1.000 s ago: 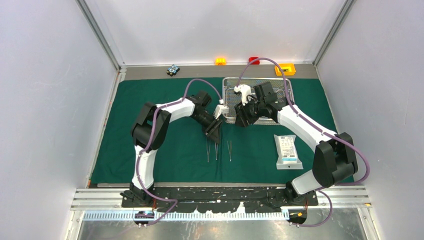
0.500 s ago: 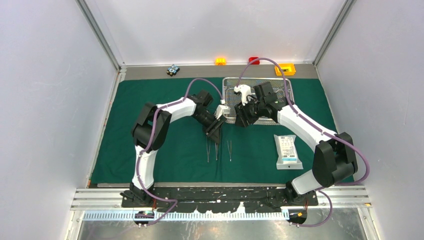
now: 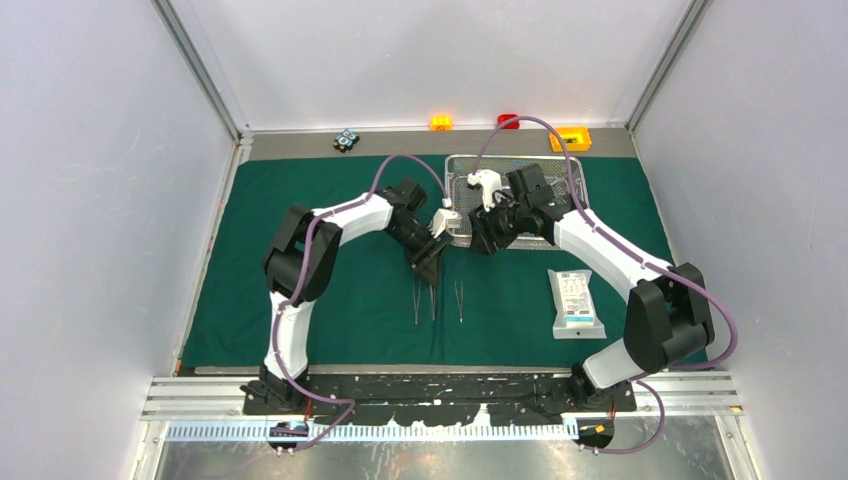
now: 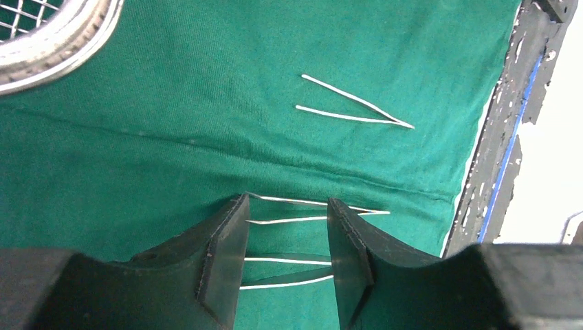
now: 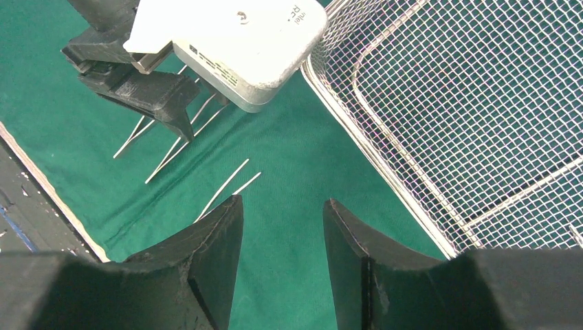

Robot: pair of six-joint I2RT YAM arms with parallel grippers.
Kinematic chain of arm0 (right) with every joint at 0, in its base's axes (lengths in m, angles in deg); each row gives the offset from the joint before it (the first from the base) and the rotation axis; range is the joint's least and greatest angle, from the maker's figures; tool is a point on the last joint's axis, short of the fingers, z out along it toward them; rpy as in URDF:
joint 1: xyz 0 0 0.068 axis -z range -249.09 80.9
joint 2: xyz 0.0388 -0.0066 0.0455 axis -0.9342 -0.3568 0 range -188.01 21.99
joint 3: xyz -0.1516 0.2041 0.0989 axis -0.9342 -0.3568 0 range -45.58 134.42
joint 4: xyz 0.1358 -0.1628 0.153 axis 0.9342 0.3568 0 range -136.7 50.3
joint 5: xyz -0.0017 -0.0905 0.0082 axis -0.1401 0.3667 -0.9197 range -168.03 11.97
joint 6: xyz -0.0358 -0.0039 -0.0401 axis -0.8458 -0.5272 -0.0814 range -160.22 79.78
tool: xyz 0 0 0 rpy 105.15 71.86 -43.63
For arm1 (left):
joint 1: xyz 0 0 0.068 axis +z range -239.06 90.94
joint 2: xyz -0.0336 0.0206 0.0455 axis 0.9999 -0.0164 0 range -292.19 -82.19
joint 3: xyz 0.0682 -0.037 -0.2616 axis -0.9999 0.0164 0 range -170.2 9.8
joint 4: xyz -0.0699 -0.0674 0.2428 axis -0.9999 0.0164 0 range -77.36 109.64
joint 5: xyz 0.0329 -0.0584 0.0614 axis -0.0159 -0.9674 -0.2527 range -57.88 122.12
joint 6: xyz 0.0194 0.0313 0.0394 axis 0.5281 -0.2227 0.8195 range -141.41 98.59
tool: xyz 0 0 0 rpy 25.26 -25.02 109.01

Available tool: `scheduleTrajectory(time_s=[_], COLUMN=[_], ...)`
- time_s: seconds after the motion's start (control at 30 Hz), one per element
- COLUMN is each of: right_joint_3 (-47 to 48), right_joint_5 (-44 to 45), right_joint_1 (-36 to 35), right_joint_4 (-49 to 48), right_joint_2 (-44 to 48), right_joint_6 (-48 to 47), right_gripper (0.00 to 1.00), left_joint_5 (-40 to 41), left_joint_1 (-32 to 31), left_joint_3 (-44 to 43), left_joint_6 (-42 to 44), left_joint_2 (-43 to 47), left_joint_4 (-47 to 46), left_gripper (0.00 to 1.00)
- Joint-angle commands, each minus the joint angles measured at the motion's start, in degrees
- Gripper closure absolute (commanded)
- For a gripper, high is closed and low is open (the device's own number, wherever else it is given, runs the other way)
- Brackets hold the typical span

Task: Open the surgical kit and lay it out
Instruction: Place the medical item in the surgical kit.

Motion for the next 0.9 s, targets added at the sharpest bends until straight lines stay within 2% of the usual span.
scheduleTrajectory(time_s=[0.0,0.57,0.87], right_joint_3=[0.7,0.7,2.8], right_joint_5=[-0.9,-0.6,7.1], right_joint_1=[0.3,0.8,5.4], right_joint_4=[-1.0,-1.4,-4.0], right_joint_2=[0.3,0.6,3.4], right_joint_6=[-0.8,-0.1,4.6], right_gripper=[0.49,0.49,0.46], left_joint_5=[3.6,4.3,6.8], left_joint_1=[0.2,1.0,5.7], left_joint_3=[-1.3,-3.9,-4.5], left_joint_6=[2.6,3.0,-3.1], left_joint_2=[3.0,4.3,10.2], left_joint_4=[-0.1,0.3,-3.9], left_gripper=[0.52,0.52,0.50])
